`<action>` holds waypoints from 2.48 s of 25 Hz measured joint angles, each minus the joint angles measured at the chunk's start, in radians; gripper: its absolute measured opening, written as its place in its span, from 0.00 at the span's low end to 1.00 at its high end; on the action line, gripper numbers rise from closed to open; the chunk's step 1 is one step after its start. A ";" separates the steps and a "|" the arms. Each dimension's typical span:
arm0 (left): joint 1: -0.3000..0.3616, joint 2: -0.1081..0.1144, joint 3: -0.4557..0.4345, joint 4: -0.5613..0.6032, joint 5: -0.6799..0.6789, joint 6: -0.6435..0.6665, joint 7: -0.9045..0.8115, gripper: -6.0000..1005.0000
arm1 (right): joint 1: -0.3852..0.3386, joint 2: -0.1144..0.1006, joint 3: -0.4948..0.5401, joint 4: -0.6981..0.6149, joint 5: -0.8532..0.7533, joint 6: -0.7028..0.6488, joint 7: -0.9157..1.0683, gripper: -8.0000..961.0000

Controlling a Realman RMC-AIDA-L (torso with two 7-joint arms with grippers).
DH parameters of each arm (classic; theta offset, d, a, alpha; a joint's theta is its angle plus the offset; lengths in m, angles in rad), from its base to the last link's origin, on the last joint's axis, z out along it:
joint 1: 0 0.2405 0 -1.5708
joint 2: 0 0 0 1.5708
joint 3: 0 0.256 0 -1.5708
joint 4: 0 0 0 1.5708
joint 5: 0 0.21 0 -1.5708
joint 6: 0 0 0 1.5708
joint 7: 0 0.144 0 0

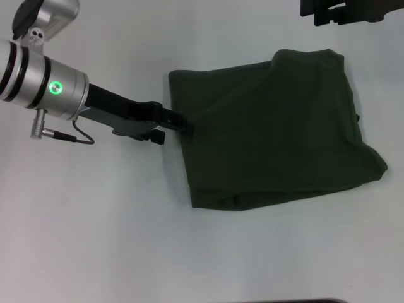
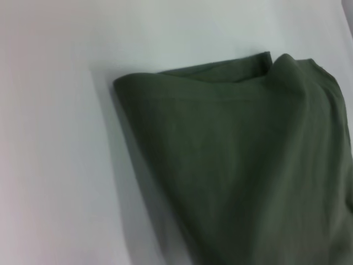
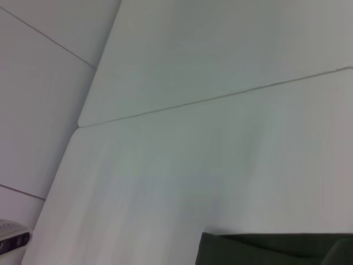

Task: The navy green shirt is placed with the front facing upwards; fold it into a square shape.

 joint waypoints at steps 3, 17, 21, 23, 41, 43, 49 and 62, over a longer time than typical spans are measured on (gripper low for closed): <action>0.000 0.000 0.001 -0.001 0.000 0.001 -0.018 0.78 | -0.005 0.000 0.001 -0.002 0.000 -0.001 0.000 0.51; -0.014 -0.053 0.008 -0.043 0.017 -0.057 -0.025 0.77 | -0.008 0.000 0.003 0.003 0.002 -0.002 -0.003 0.51; -0.021 -0.063 0.008 -0.056 0.017 -0.064 -0.026 0.77 | -0.009 0.000 0.003 0.006 0.002 -0.002 -0.006 0.51; -0.025 -0.068 0.002 -0.056 0.014 -0.065 -0.036 0.77 | -0.010 0.000 0.003 0.007 0.002 -0.002 -0.008 0.51; -0.035 -0.066 0.039 -0.042 0.020 -0.056 -0.063 0.22 | -0.014 0.007 0.005 0.009 0.001 -0.003 -0.009 0.51; -0.014 -0.054 0.036 -0.028 0.018 -0.048 -0.074 0.13 | -0.016 0.008 0.005 0.009 0.001 -0.003 -0.009 0.51; 0.056 -0.016 0.019 0.042 0.015 0.001 -0.110 0.10 | -0.020 0.007 0.005 0.010 0.001 -0.001 -0.006 0.51; 0.156 0.027 -0.097 0.094 0.013 0.067 -0.075 0.09 | -0.010 0.003 0.005 0.011 0.001 0.006 -0.001 0.51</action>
